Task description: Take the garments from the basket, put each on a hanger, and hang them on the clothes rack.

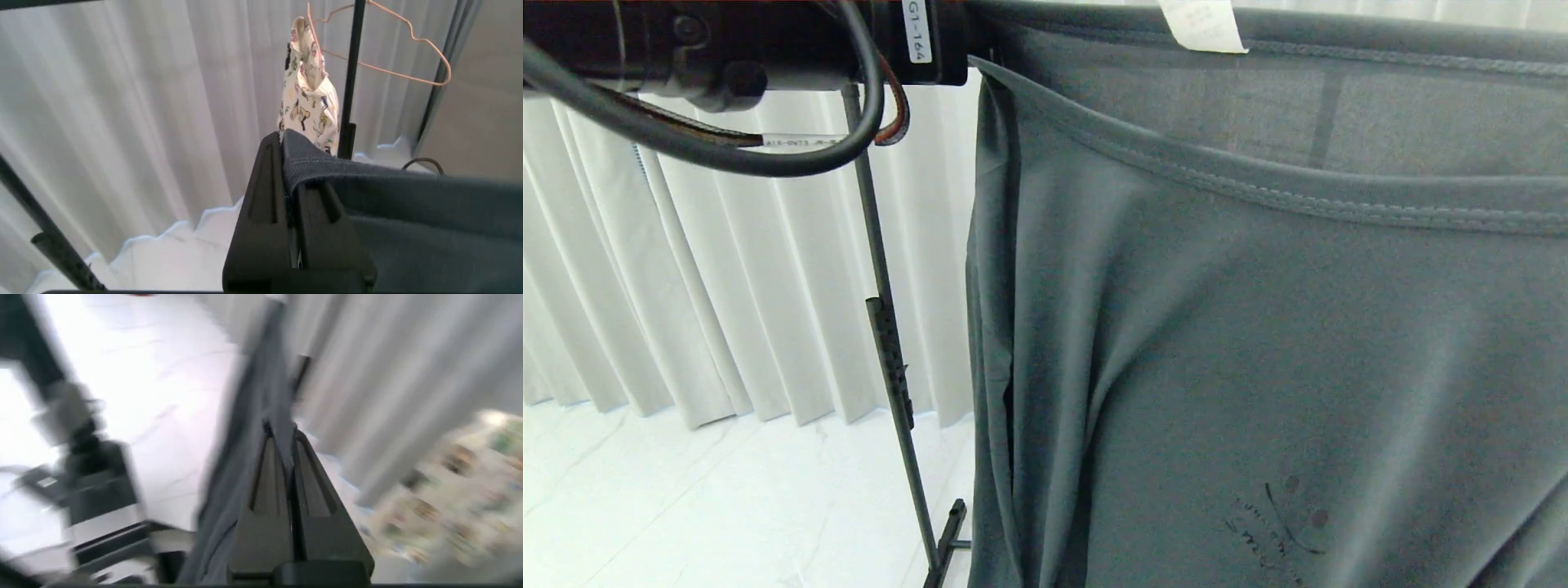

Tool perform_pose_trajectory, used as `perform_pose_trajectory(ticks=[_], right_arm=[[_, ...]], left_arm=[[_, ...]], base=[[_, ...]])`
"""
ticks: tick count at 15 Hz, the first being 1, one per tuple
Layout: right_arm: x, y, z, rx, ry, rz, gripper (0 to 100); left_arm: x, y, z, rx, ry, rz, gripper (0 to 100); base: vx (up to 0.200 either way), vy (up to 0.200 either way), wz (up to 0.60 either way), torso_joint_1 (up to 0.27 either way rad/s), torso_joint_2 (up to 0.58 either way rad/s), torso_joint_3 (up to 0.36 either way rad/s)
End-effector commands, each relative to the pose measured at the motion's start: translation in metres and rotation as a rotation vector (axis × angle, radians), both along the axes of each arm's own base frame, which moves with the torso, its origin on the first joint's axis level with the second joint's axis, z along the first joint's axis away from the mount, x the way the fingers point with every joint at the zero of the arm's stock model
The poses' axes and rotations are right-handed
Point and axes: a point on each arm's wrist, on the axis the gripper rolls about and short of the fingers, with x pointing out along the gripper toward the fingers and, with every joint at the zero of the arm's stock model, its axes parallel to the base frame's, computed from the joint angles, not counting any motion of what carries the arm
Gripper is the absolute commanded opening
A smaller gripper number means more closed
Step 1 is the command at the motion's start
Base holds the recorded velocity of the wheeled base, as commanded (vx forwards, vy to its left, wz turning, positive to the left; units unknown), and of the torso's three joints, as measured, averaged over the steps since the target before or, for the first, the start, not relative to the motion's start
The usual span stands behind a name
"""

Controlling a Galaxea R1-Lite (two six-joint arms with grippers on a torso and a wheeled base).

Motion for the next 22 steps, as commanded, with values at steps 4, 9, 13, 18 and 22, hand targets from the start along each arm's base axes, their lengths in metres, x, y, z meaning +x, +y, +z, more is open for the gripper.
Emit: perform_pose_trajectory(ticks=[4, 9, 13, 18, 22], right_arm=[[-0.005, 0.012, -0.003, -0.017, 0.024, 0.094, 0], [0.005, 0.009, -0.007, -0.046, -0.001, -0.175, 0], [0.029, 0.03, -0.006, 0.043, -0.051, -0.259, 0], [0.059, 0.074, -0.008, 0.124, -0.094, -0.256, 0], [0.063, 0.079, -0.009, 0.139, -0.102, -0.262, 0]], left_arm=[[0.006, -0.006, -0.005, 0.006, 0.018, 0.002, 0], [-0.022, 0.021, -0.008, 0.094, 0.14, -0.008, 0], [-0.077, 0.067, -0.006, 0.097, 0.319, -0.296, 0], [-0.1, 0.084, 0.001, 0.055, 0.305, -0.404, 0], [-0.107, 0.091, -0.001, 0.056, 0.297, -0.416, 0]], base=[[0.0, 0.0, 0.0, 0.0, 0.0, 0.0], [0.0, 0.0, 0.0, 0.0, 0.0, 0.0], [0.0, 0.0, 0.0, 0.0, 0.0, 0.0], [0.0, 0.0, 0.0, 0.0, 0.0, 0.0], [0.0, 0.0, 0.0, 0.0, 0.0, 0.0]])
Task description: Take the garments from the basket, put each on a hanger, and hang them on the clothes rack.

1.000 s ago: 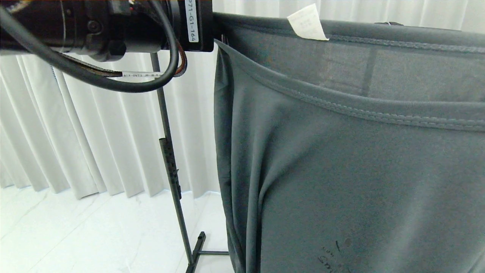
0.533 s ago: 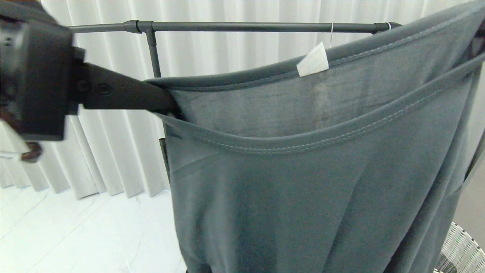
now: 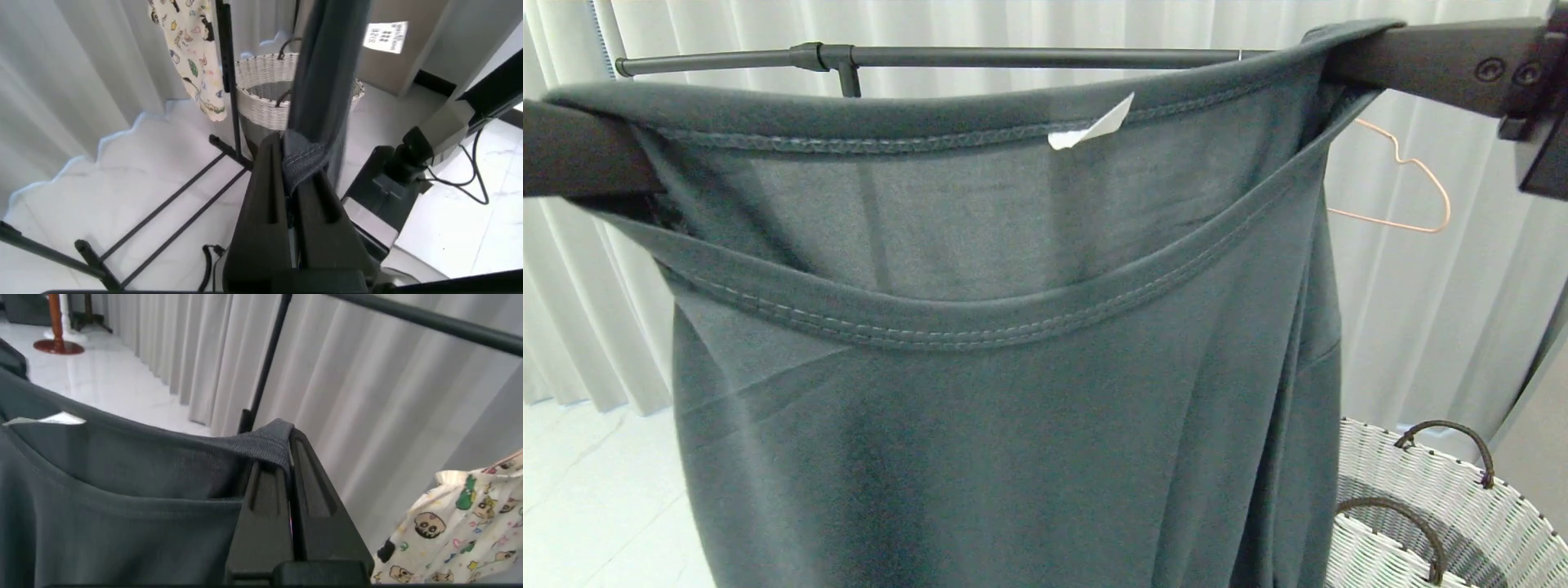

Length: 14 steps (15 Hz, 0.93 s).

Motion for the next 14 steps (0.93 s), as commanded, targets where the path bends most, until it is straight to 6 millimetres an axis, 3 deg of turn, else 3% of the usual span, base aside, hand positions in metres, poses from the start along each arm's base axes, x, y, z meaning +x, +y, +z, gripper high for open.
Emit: perform_pose_trajectory(ticks=[1, 5, 9, 12, 14], right_arm=[[0.003, 0.005, -0.004, -0.014, 0.01, -0.001, 0], [0.002, -0.016, 0.003, 0.008, -0.01, -0.061, 0], [-0.022, -0.056, 0.006, -0.035, 0.019, -0.102, 0], [-0.023, -0.059, 0.001, -0.049, 0.028, -0.136, 0], [-0.022, -0.056, -0.001, -0.062, 0.031, -0.131, 0]], left_arm=[[-0.004, 0.004, 0.0, -0.006, -0.007, 0.001, 0], [0.001, 0.0, -0.002, 0.016, -0.01, 0.007, 0], [0.055, -0.029, -0.002, 0.101, -0.215, 0.143, 0], [0.08, -0.049, -0.001, 0.092, -0.315, 0.195, 0], [0.085, -0.054, 0.001, 0.077, -0.34, 0.221, 0]], base=[[0.0, 0.0, 0.0, 0.0, 0.0, 0.0], [0.0, 0.0, 0.0, 0.0, 0.0, 0.0], [0.0, 0.0, 0.0, 0.0, 0.0, 0.0], [0.0, 0.0, 0.0, 0.0, 0.0, 0.0], [0.0, 0.0, 0.0, 0.0, 0.0, 0.0]])
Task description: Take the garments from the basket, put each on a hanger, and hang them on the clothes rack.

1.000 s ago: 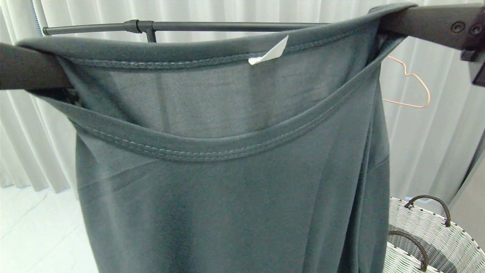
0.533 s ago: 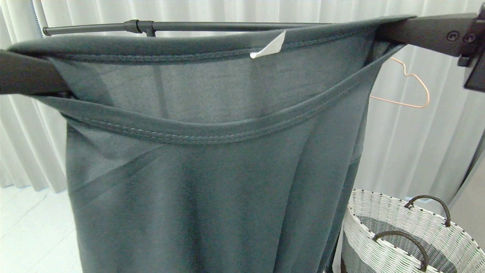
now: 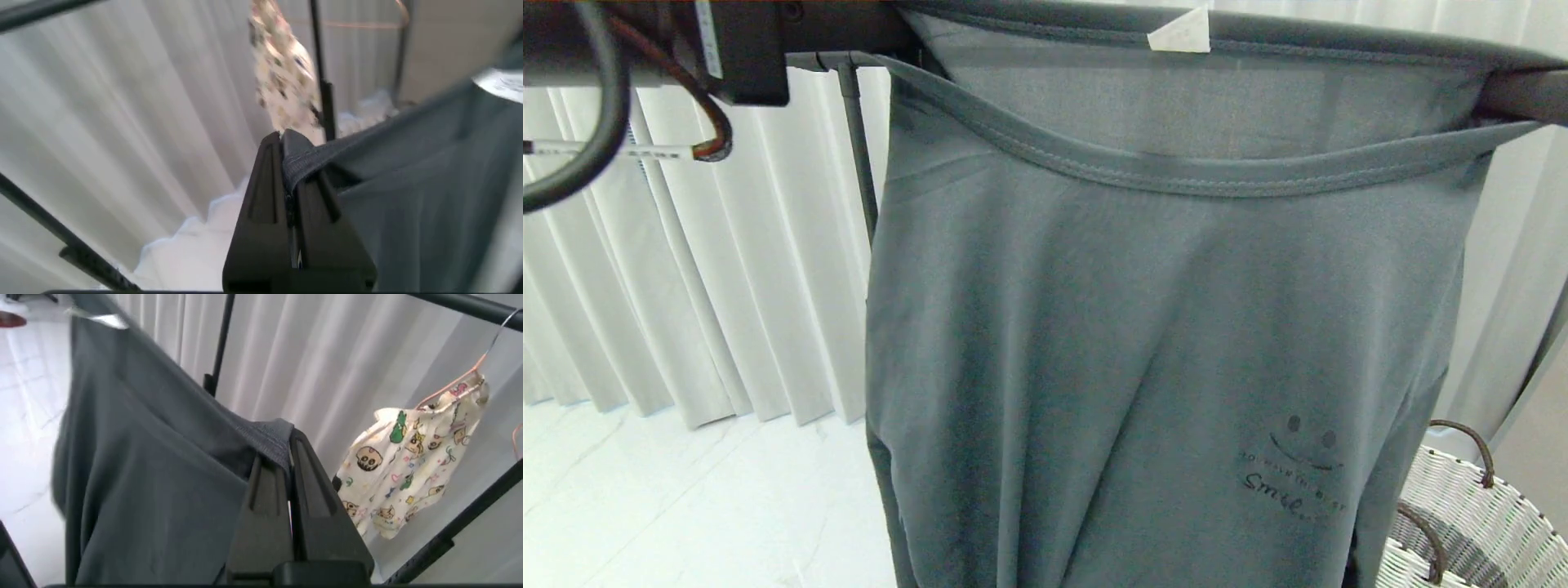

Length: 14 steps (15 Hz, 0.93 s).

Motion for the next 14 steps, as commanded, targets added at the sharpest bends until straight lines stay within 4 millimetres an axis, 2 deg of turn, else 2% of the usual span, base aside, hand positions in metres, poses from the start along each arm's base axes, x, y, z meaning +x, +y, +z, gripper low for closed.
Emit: perform_pose_trajectory(ticks=[1, 2, 3, 6, 9, 12, 14], right_arm=[[-0.001, 0.0, -0.002, -0.006, 0.004, 0.007, 0], [-0.001, 0.003, -0.006, -0.02, 0.016, 0.019, 0], [-0.003, 0.004, -0.012, -0.036, 0.028, 0.033, 100], [-0.017, -0.006, -0.034, -0.097, 0.048, 0.074, 100], [-0.029, -0.026, -0.044, -0.09, 0.038, 0.056, 100], [-0.028, -0.036, -0.042, -0.07, 0.03, -0.017, 100], [-0.021, -0.044, -0.046, -0.081, 0.045, -0.127, 100]], left_arm=[[0.01, -0.01, -0.006, 0.017, 0.02, 0.0, 0], [0.01, -0.01, -0.006, 0.016, 0.019, 0.0, 0], [0.01, -0.009, -0.006, 0.016, 0.019, 0.001, 0], [0.016, -0.011, -0.009, 0.032, 0.024, 0.074, 0], [0.017, -0.011, -0.015, 0.048, 0.038, 0.105, 0], [0.023, -0.008, -0.021, 0.071, 0.051, 0.159, 0], [0.024, -0.006, -0.022, 0.081, 0.047, 0.205, 0]], base=[[0.0, 0.0, 0.0, 0.0, 0.0, 0.0], [0.0, 0.0, 0.0, 0.0, 0.0, 0.0], [0.0, 0.0, 0.0, 0.0, 0.0, 0.0], [0.0, 0.0, 0.0, 0.0, 0.0, 0.0], [0.0, 0.0, 0.0, 0.0, 0.0, 0.0], [0.0, 0.0, 0.0, 0.0, 0.0, 0.0], [0.0, 0.0, 0.0, 0.0, 0.0, 0.0]])
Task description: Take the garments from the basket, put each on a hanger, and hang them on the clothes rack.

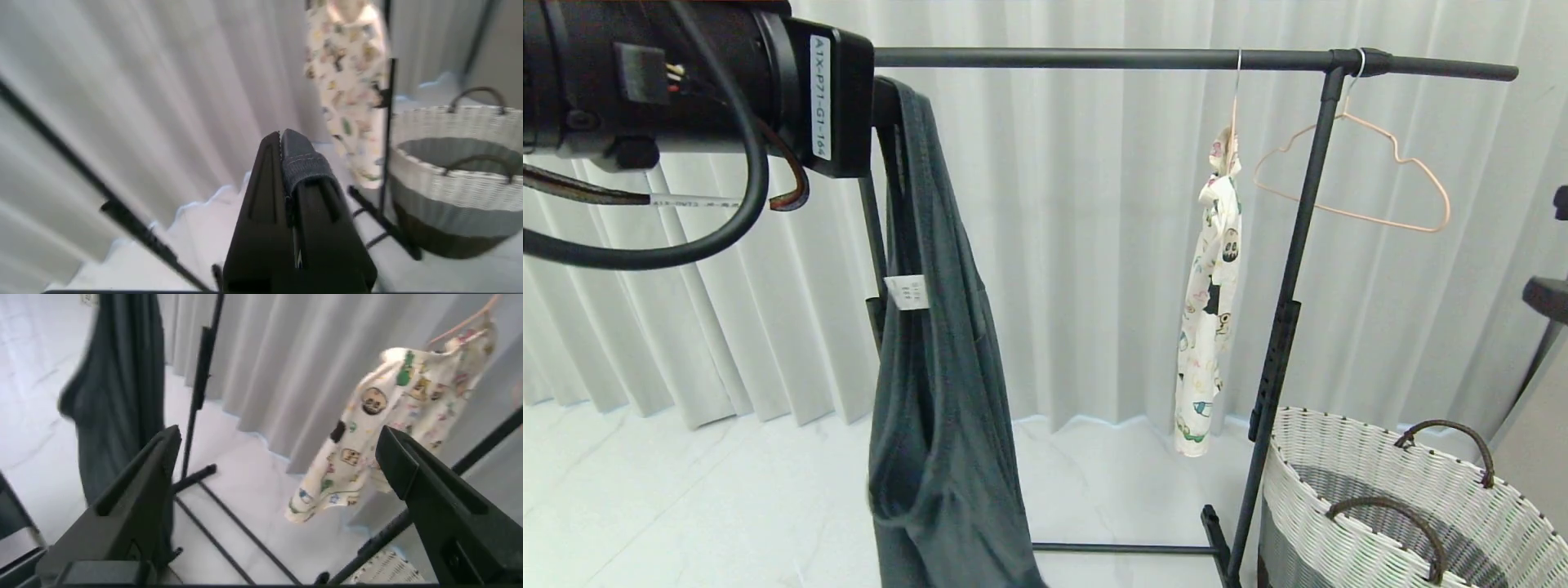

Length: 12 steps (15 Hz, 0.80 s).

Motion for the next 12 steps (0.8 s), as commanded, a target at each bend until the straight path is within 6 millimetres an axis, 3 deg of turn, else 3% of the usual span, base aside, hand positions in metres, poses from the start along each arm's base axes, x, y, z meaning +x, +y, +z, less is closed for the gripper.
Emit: perform_pose_trajectory(ticks=[1, 5, 8, 12], right_arm=[[0.009, -0.015, -0.007, -0.028, 0.021, -0.179, 100], [0.025, -0.056, -0.025, -0.243, 0.104, -0.659, 100], [0.027, -0.064, -0.032, -0.264, 0.132, -0.751, 100], [0.028, -0.066, -0.038, -0.279, 0.15, -0.77, 100]], left_arm=[[0.003, 0.005, -0.002, 0.015, 0.001, 0.057, 0], [0.004, 0.056, -0.018, 0.138, 0.001, 0.312, 0], [-0.005, 0.077, -0.034, 0.158, 0.041, 0.39, 0], [-0.008, 0.08, -0.039, 0.146, 0.023, 0.399, 0]], base=[[0.0, 0.0, 0.0, 0.0, 0.0, 0.0], [0.0, 0.0, 0.0, 0.0, 0.0, 0.0], [0.0, 0.0, 0.0, 0.0, 0.0, 0.0], [0.0, 0.0, 0.0, 0.0, 0.0, 0.0]])
